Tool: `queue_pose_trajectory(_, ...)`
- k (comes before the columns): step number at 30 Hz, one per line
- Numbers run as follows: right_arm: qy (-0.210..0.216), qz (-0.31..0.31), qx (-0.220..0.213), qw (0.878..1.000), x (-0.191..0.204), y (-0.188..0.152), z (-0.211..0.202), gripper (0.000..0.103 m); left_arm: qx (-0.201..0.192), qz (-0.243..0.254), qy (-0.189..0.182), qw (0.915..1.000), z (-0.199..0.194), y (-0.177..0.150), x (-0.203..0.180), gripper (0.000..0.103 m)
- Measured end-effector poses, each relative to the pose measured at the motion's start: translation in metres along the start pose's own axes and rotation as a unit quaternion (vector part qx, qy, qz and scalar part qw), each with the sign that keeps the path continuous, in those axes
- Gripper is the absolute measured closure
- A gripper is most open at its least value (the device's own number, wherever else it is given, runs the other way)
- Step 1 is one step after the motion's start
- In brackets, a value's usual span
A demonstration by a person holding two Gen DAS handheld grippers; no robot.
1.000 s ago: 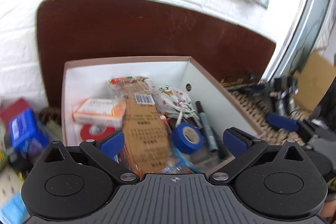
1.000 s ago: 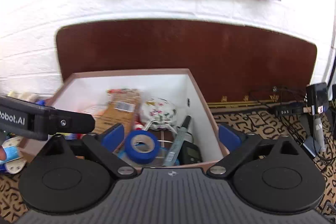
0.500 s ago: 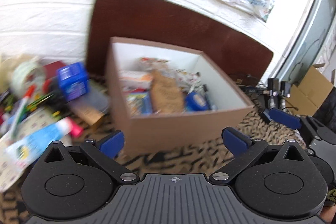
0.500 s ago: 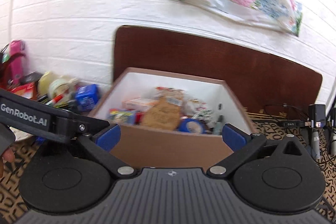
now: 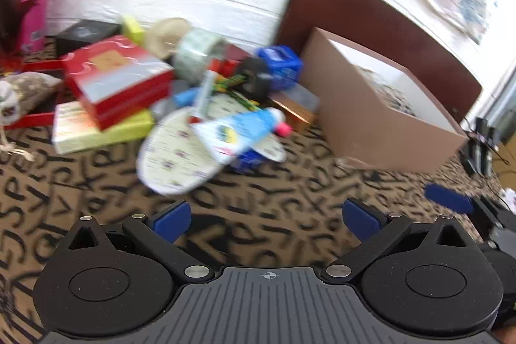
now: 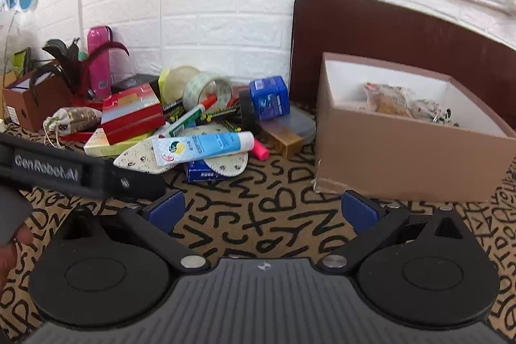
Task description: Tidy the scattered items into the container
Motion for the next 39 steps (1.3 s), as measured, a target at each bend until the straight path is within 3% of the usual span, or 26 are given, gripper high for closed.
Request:
queue_pose_trajectory(6,-0.026,0.057,0.034,0.997,-0.003,0.006,0.018,0.001,-0.010,0.019,0.019,0.9996,0.014,0.022,0.030,0.000)
queue_pose_trajectory(10,-0.006,0.108,0.052,0.993,-0.003,0.014,0.032,0.001,-0.002,0.020,0.022,0.9996,0.028,0.027,0.044,0.000)
queue_pose_trajectory(16,0.016,0.129,0.062,0.990,0.013,0.029,0.057,0.002,-0.002,0.000,0.010,0.9999,0.043,0.037,0.055,0.005)
queue_pose_trajectory(24,0.039,0.158,0.080,0.983,0.035,0.048,0.100,0.004,0.003,-0.036,0.011,0.9993,0.062,0.045,0.077,0.022)
queue_pose_trajectory(28,0.038,0.170,0.100,0.980,0.046,0.045,0.123,0.003,0.003,-0.010,0.020,0.9997,0.066,0.045,0.079,0.029)
queue_pose_trajectory(32,0.044,0.187,0.128,0.973,0.055,0.039,0.144,0.006,0.000,-0.001,0.022,0.9998,0.066,0.046,0.083,0.050)
queue_pose_trajectory(34,0.041,0.191,0.139,0.971,0.058,0.036,0.153,0.006,0.000,0.002,0.016,0.9999,0.066,0.047,0.084,0.051)
queue_pose_trajectory(35,0.039,0.191,0.143,0.970,0.059,0.034,0.158,0.006,0.001,0.005,0.013,0.9999,0.067,0.048,0.083,0.048)
queue_pose_trajectory(36,0.038,0.193,0.144,0.970,0.059,0.033,0.161,0.007,0.002,0.008,0.013,0.9999,0.068,0.048,0.082,0.040)
queue_pose_trajectory(39,0.046,0.193,0.139,0.970,0.055,0.029,0.163,0.013,0.003,0.017,0.012,0.9998,0.071,0.045,0.079,0.035)
Point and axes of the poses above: each gripper's, at about its wrist camera, not at the fingertips, and z roughly the way its jaws point, x to its left, y to its top, the point moved 7 cm from there along z, roughly the way its jaws point, and after that the axes turned 9 degrees about -y, right-handed, at the moved point
